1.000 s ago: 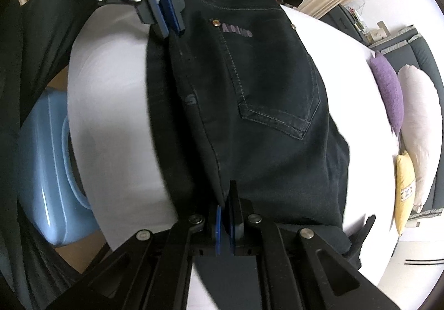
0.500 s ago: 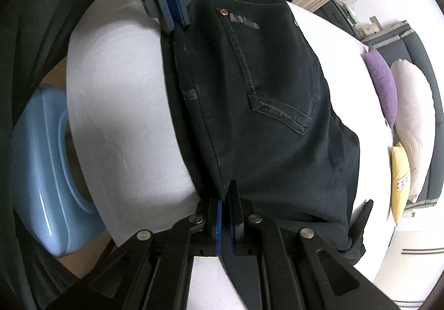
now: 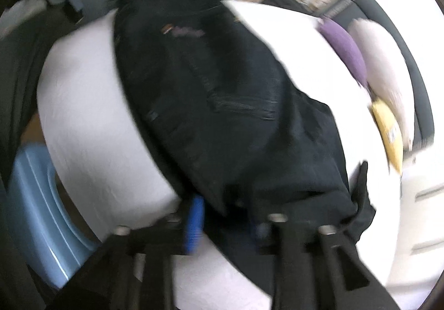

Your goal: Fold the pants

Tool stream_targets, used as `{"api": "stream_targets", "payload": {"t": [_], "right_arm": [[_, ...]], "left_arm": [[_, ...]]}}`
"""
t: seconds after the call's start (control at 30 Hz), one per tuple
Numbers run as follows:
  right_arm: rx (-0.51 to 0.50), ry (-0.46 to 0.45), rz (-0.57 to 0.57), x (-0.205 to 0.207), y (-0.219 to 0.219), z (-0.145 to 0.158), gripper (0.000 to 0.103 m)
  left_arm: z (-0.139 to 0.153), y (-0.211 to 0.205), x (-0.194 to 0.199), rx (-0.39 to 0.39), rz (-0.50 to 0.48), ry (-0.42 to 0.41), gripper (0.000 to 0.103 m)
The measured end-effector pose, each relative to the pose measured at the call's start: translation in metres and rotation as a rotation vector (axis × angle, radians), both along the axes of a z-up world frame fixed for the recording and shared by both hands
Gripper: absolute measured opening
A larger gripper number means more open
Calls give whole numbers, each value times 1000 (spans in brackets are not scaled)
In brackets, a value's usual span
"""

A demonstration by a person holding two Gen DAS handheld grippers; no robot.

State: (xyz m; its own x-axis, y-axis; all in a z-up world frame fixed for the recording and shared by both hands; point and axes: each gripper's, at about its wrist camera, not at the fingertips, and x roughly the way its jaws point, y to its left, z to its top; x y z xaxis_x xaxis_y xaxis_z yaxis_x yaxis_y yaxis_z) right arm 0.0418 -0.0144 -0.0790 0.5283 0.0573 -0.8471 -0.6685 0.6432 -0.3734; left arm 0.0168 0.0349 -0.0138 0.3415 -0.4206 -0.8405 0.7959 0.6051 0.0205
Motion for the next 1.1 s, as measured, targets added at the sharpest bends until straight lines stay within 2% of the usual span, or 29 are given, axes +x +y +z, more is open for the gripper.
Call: {"api": "stream_targets", "payload": {"t": [0.07,0.17,0.2,0.27,0.3,0.33,0.43,0.5,0.53,0.63,0.7,0.83,0.93,1.1], "right_arm": [[100,31,-42,6,-9,6,75],[71,102,-62,7,-12,-16,78],[95,101,-73,5,-15,-17,78],[177,140,-112,7,-26,-10,78],[235,150,-133,7,-35,-1,78],[270,147,-149,7,-43,5,78],[417,128,-285,18,-94,34,77],[504,100,-388,35,-132,50,77],[559,79,-477,53,-161,60,77],[617,16,-668,110,-217,80,78],[625,-13,-724,151,-237,86,77],[554,2,-789,222,-245,74,78],[437,36,-793,275,-233,47,77],[343,123,-860,325,-235,-1,77]], "left_arm": [[3,-13,14,-54,45,-5,68],[-11,-44,34,-83,74,8,68],[-22,-54,42,-79,78,44,68],[-60,-74,59,3,108,128,68],[-77,-79,63,39,125,156,68],[-86,-81,64,40,137,158,68],[-76,-81,68,12,154,160,68],[-57,-82,71,-43,171,144,68],[-48,-84,75,-77,177,140,68],[-30,-99,93,-168,187,141,68],[-32,-116,106,-208,200,170,68],[-65,-142,128,-169,232,242,68],[-91,-147,131,-134,246,274,67],[-95,-154,127,-118,240,245,67]]}}
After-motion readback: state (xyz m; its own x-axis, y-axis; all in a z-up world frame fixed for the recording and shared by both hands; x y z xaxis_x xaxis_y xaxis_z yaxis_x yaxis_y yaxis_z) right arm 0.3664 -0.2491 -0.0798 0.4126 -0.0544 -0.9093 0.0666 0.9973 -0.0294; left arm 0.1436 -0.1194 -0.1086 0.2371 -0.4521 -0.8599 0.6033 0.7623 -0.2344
